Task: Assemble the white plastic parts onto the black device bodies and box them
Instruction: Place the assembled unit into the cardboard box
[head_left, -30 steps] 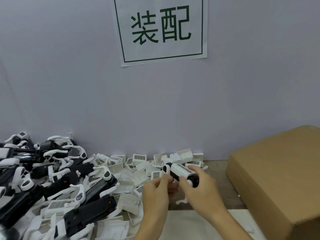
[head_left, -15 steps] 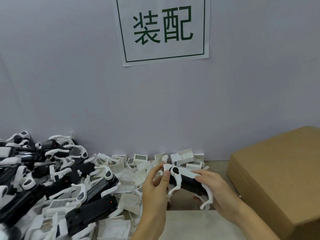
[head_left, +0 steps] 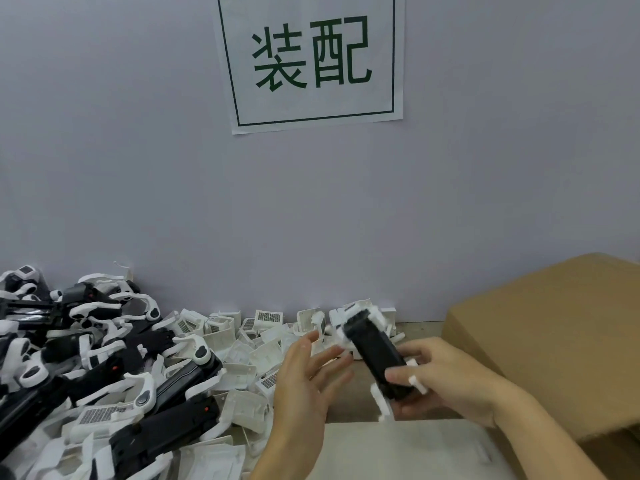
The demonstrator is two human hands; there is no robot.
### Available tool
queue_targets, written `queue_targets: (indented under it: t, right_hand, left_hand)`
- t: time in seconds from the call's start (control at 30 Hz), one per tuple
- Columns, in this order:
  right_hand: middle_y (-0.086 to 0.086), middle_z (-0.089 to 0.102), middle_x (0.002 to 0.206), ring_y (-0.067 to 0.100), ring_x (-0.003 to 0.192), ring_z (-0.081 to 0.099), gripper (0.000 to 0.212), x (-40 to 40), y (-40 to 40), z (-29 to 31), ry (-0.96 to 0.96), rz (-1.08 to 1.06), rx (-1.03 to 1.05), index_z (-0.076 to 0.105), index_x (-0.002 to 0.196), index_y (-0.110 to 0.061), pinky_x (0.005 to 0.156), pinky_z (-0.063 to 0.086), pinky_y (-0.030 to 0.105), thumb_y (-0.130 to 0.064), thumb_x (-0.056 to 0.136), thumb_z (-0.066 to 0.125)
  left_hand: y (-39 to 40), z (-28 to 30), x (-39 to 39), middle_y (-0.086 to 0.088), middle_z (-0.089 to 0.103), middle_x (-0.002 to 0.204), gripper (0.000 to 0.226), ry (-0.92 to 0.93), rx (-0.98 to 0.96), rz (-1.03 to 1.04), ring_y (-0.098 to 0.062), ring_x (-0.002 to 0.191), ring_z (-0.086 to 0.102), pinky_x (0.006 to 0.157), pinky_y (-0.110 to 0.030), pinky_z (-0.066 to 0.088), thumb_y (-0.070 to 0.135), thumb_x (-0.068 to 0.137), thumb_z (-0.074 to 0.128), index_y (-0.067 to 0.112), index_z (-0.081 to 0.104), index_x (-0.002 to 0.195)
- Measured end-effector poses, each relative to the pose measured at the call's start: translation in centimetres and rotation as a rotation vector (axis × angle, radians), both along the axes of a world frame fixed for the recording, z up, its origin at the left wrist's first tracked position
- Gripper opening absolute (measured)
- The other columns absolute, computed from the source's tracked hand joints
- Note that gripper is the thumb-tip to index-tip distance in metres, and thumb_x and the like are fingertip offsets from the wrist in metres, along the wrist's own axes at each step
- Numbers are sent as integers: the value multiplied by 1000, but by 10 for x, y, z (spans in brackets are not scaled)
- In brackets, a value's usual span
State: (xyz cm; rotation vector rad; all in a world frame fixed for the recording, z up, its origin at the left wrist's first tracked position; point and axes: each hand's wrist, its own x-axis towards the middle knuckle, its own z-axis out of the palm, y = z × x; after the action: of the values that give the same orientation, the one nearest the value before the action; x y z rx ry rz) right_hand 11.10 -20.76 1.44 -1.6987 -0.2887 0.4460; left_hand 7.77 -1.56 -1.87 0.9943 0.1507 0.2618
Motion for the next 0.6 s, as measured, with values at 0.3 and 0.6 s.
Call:
queue_targets:
  t: [0.3, 0.6]
  right_hand:
    - [19, 63, 107, 28, 87, 62, 13, 18, -55, 54, -54, -721, 903, 60, 97, -2, 57, 60, 26, -2, 101, 48]
    - [20, 46, 144, 39, 125, 54, 42, 4, -146, 102, -146, -894, 786, 42, 145, -9, 106, 46, 42, -23, 106, 37]
  left_hand:
    - [-2, -6, 1, -15, 76, 94, 19, 49, 245, 10, -27, 86, 72, 78, -42, 55, 5, 98, 55, 14, 67, 108]
    - [-5, -7, 4, -18, 73, 91, 16, 94, 302, 7, -29, 81, 65, 62, -36, 48, 0, 97, 54, 10, 65, 103]
